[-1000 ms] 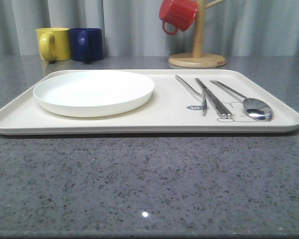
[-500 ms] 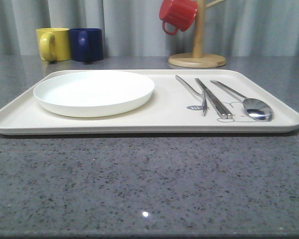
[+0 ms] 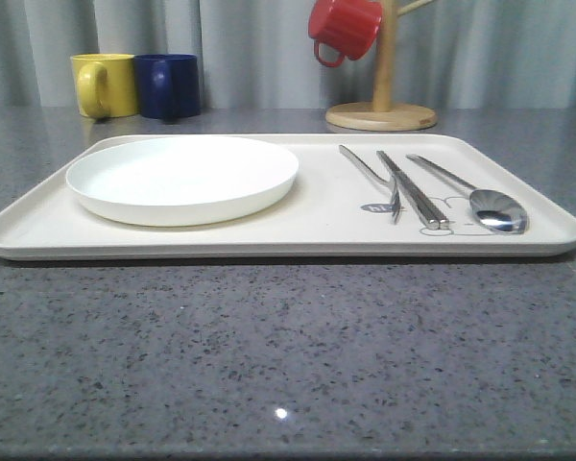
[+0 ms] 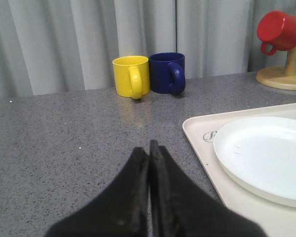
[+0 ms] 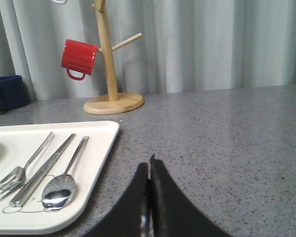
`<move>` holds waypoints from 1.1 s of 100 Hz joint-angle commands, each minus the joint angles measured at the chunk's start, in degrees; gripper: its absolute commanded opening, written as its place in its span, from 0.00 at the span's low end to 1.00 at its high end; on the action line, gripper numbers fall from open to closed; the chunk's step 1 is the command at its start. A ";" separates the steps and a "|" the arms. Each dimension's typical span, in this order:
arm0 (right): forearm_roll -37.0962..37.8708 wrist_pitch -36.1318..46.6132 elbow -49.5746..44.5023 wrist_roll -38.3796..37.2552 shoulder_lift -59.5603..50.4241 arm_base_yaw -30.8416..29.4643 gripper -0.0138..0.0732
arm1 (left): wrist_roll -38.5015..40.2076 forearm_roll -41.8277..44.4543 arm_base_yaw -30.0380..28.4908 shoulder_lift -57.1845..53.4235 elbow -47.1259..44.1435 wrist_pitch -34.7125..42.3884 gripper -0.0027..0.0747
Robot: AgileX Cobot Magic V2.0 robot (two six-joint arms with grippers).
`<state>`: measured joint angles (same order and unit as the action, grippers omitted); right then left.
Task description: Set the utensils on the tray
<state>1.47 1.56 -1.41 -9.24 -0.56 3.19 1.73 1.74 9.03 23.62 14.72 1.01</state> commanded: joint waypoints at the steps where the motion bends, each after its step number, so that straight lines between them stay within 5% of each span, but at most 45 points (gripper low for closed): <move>1: -0.13 5.03 -0.14 0.39 -0.82 -0.43 0.08 | 1.28 0.73 0.08 -2.77 -1.14 6.86 0.01; 61: -0.13 5.03 -0.14 0.39 -0.82 -0.43 0.08 | 4.15 1.73 -7.14 -25.78 -16.55 2.96 0.01; 110: -0.13 5.03 -0.14 0.39 -0.82 -0.43 0.08 | 4.15 3.15 -7.14 -25.84 -16.55 2.99 0.01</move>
<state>1.47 1.56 -1.41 -9.24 -0.56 3.19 5.31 4.75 1.93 -0.29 -0.27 0.00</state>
